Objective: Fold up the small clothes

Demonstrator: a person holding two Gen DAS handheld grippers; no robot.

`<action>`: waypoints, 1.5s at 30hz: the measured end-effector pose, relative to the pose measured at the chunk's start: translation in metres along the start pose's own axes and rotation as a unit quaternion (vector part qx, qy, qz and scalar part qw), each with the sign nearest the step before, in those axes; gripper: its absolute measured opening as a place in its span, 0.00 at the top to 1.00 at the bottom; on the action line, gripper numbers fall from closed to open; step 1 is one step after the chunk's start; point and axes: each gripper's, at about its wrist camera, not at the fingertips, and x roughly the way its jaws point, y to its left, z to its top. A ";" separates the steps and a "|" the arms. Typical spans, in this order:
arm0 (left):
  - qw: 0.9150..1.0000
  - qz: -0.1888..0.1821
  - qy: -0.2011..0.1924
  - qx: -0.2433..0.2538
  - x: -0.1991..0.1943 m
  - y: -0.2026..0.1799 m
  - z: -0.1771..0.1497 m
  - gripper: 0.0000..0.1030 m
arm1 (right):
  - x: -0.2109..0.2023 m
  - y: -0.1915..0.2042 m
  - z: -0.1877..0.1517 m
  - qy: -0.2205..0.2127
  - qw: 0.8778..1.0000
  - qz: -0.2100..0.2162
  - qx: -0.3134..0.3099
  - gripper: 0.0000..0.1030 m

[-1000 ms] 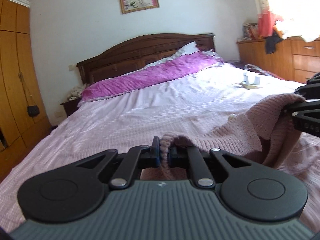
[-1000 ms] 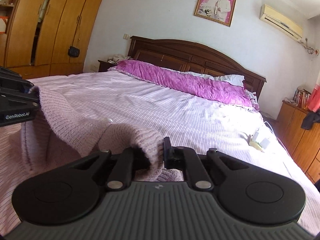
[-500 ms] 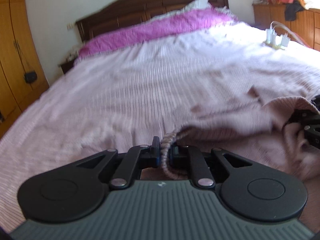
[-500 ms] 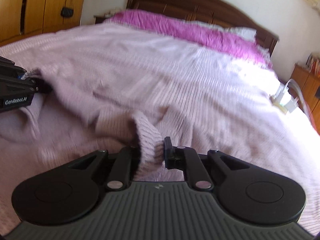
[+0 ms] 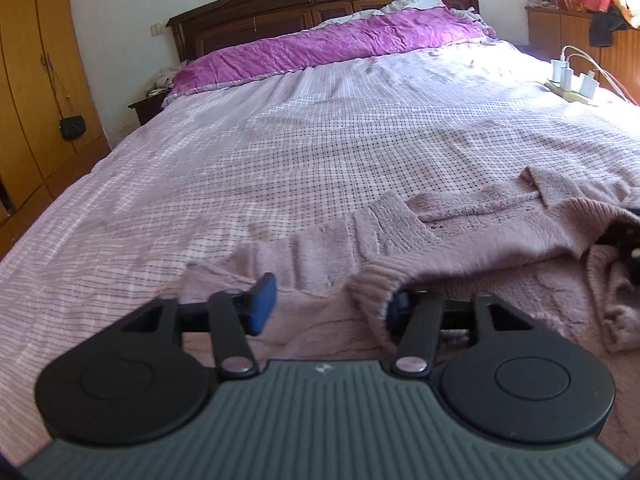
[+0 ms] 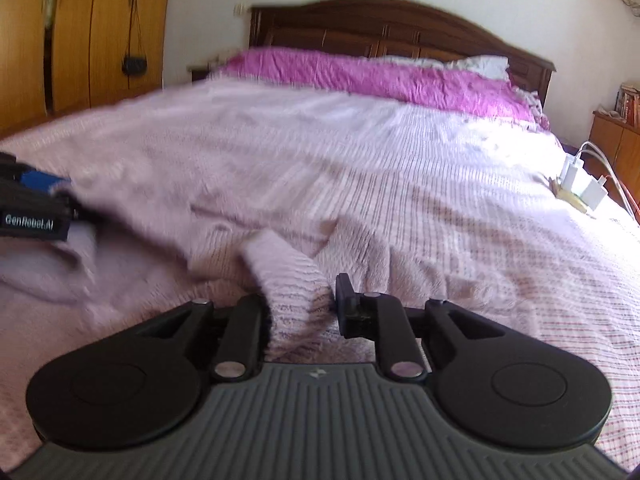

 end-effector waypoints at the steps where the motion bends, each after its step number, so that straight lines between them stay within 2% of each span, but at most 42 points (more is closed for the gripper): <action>1: 1.000 -0.001 -0.001 0.004 -0.007 0.003 0.002 0.36 | -0.008 -0.001 0.002 -0.006 1.000 -0.002 -0.001 0.80; 4: 1.000 -0.008 -0.003 0.014 -0.026 0.010 0.005 0.33 | -0.027 -0.003 0.009 -0.002 1.000 0.005 -0.018 0.78; 9: 0.999 -0.031 -0.001 0.027 -0.056 0.016 0.002 0.33 | -0.060 -0.006 0.009 0.010 0.999 0.005 -0.040 0.50; 12: 0.999 -0.039 0.003 0.024 -0.067 0.016 -0.001 0.33 | -0.079 -0.007 0.005 0.004 0.999 0.003 -0.045 0.44; 15: 0.998 -0.050 -0.004 0.030 -0.078 0.013 -0.007 0.32 | -0.095 -0.004 0.001 0.005 0.999 0.013 -0.042 0.42; 21: 0.996 -0.080 0.006 0.050 -0.082 -0.006 -0.021 0.32 | -0.104 0.014 -0.013 0.019 0.996 0.074 -0.035 0.41; 26: 0.992 -0.098 0.014 0.072 -0.067 -0.025 -0.035 0.32 | -0.087 0.036 -0.025 0.040 0.994 0.083 -0.050 0.40; 29: 0.991 -0.092 0.010 0.094 -0.056 -0.035 -0.042 0.33 | -0.079 0.037 -0.029 0.031 0.996 0.075 -0.047 0.41; 32: 0.992 -0.087 0.001 0.088 -0.049 -0.036 -0.043 0.32 | -0.075 0.032 -0.029 0.026 0.997 0.069 -0.024 0.46; 34: 0.993 -0.092 -0.008 0.072 -0.048 -0.030 -0.042 0.32 | -0.073 0.031 -0.029 0.023 0.997 0.064 -0.025 0.58; 36: 0.993 -0.097 -0.019 0.060 -0.049 -0.023 -0.040 0.69 | -0.072 0.028 -0.027 0.019 0.997 0.065 -0.039 0.83; 37: 0.993 -0.098 -0.020 0.058 -0.049 -0.021 -0.038 0.88 | -0.073 0.027 -0.025 0.017 0.997 0.063 -0.045 0.85; 40: 0.993 -0.109 -0.041 0.029 -0.053 -0.005 -0.027 0.89 | -0.078 0.018 -0.016 -0.003 0.997 0.049 -0.053 0.88; 43: 0.994 -0.085 -0.067 0.005 -0.052 0.015 -0.010 0.90 | -0.080 0.000 -0.004 -0.023 0.998 0.022 -0.050 0.89; 45: 0.995 -0.064 -0.070 -0.014 -0.043 0.030 0.000 0.90 | -0.076 -0.017 0.004 -0.028 0.999 -0.002 -0.040 0.89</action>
